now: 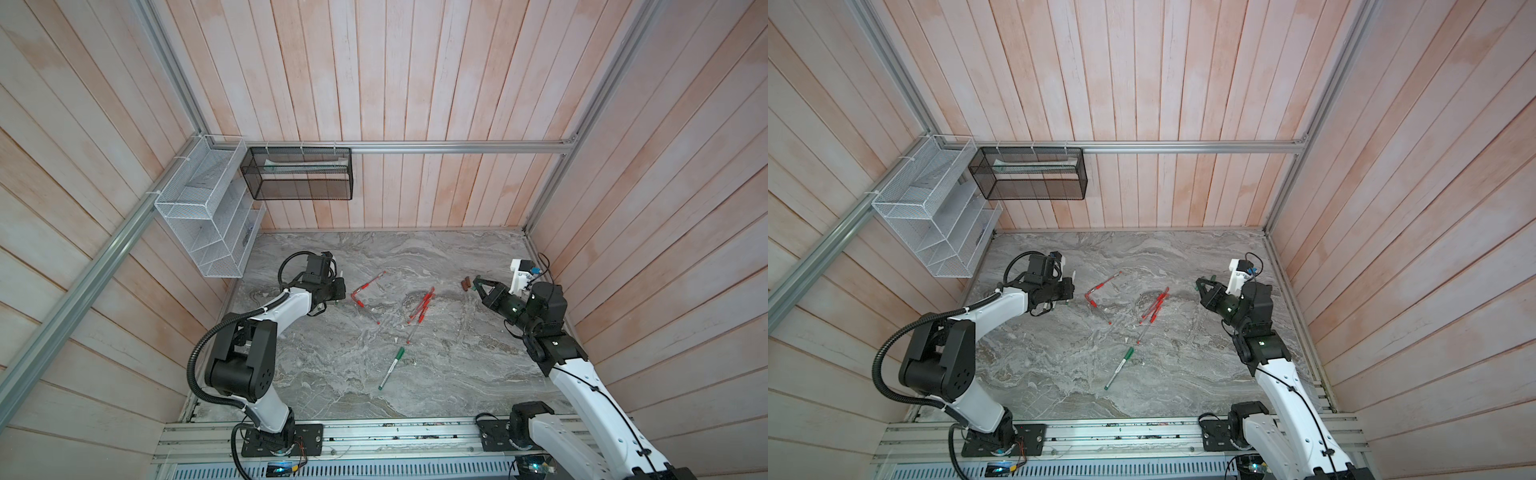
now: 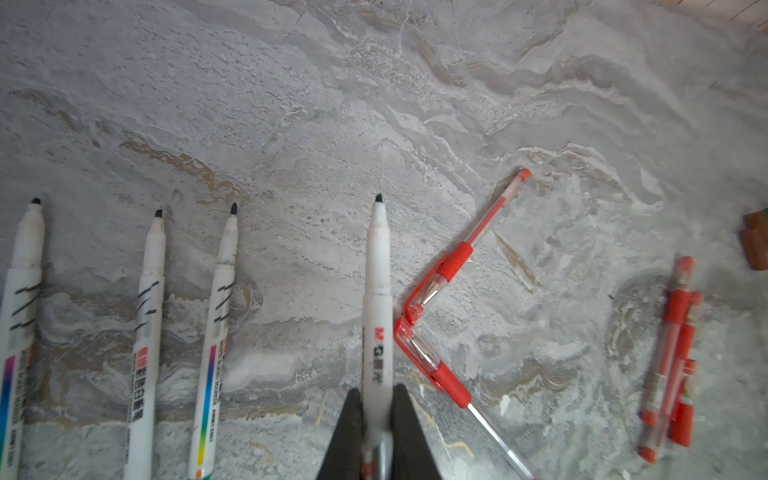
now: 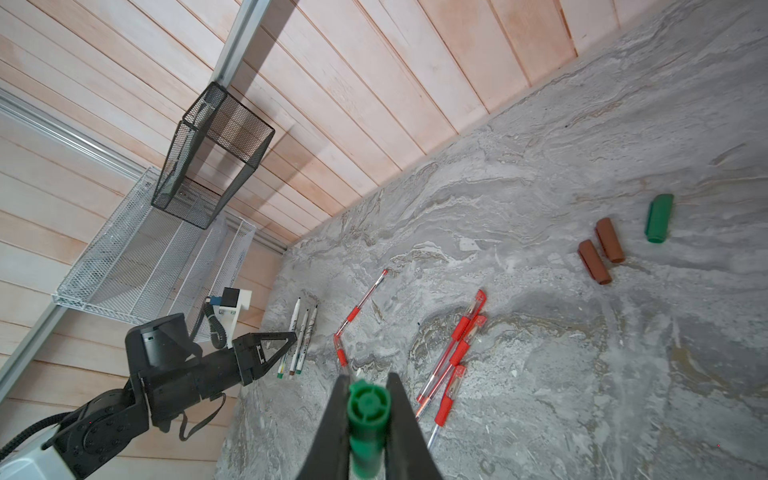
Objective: Open the pen caps
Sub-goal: 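Lower the marker with the left gripper while the right carries the cap back, then set the marker down with the left gripper while the right drops the cap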
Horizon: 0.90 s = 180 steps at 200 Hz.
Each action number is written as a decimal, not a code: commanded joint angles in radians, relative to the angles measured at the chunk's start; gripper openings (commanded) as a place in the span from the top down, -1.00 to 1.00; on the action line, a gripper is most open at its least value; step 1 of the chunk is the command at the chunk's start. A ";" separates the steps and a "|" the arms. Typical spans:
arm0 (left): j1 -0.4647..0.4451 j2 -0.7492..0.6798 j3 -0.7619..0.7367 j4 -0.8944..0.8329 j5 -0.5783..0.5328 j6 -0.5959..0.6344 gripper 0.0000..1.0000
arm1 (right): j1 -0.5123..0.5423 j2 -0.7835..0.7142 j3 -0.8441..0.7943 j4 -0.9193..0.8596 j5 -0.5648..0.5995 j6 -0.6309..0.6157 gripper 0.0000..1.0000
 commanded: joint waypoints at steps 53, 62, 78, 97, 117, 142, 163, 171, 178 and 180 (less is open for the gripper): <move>-0.030 0.067 -0.014 -0.023 -0.150 0.027 1.00 | -0.051 -0.039 -0.007 -0.072 -0.033 -0.071 1.00; -0.028 0.078 -0.010 -0.022 -0.149 0.025 1.00 | -0.054 -0.042 -0.012 -0.065 -0.031 -0.068 1.00; -0.028 0.103 0.013 -0.031 -0.146 0.035 1.00 | -0.060 -0.037 -0.010 -0.066 -0.039 -0.069 1.00; -0.028 0.133 0.040 -0.051 -0.153 0.033 1.00 | -0.064 -0.036 -0.013 -0.061 -0.042 -0.066 1.00; -0.028 0.149 0.040 -0.058 -0.155 0.031 1.00 | -0.066 -0.030 -0.008 -0.060 -0.047 -0.069 1.00; -0.027 0.154 0.030 -0.062 -0.179 0.034 1.00 | -0.067 -0.034 -0.003 -0.073 -0.047 -0.071 1.00; -0.026 0.166 0.034 -0.074 -0.186 0.011 0.65 | -0.066 -0.041 0.000 -0.077 -0.046 -0.069 1.00; -0.026 0.170 0.038 -0.084 -0.198 0.002 0.57 | -0.066 -0.042 0.007 -0.086 -0.046 -0.068 1.00; -0.025 0.169 0.036 -0.088 -0.210 -0.005 0.53 | -0.068 -0.049 0.010 -0.088 -0.045 -0.064 1.00; -0.026 0.168 0.037 -0.088 -0.213 -0.006 0.53 | -0.068 -0.049 0.011 -0.088 -0.045 -0.063 1.00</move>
